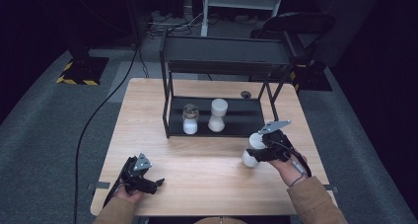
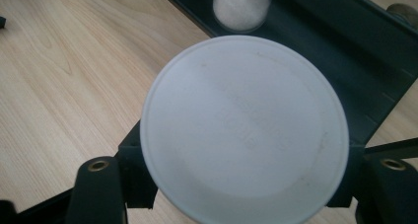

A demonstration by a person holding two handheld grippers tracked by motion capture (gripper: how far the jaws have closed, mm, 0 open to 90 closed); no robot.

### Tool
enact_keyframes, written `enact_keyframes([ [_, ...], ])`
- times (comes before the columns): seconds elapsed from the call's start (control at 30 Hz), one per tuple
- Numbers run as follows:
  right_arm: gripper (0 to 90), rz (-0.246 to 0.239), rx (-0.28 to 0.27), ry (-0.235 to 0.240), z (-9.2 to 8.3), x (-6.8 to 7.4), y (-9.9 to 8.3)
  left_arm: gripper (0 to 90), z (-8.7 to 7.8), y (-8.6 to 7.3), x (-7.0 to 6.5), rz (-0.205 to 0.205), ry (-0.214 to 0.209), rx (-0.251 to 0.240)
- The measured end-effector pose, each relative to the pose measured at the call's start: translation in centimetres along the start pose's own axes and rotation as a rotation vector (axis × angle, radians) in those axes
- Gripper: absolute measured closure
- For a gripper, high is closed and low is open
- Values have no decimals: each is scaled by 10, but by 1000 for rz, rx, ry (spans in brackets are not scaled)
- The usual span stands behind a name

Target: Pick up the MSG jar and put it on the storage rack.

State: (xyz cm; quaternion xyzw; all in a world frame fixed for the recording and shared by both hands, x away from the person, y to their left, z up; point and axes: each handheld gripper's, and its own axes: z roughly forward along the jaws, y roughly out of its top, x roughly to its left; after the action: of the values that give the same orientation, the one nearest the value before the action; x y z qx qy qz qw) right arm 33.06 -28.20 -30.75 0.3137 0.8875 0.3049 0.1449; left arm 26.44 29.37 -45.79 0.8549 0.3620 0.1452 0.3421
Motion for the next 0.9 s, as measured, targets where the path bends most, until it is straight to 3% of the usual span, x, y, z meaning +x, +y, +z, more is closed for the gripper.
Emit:
enact_keyframes([
  [0.6, 332, 13, -32, -28, -22, -22, 34, 1, -1, 0, -1, -6, 4, 1],
  [0.9, 332, 20, -33, -34, -21, -31, 50, 1, -1, 0, -1, -6, 4, 1],
])
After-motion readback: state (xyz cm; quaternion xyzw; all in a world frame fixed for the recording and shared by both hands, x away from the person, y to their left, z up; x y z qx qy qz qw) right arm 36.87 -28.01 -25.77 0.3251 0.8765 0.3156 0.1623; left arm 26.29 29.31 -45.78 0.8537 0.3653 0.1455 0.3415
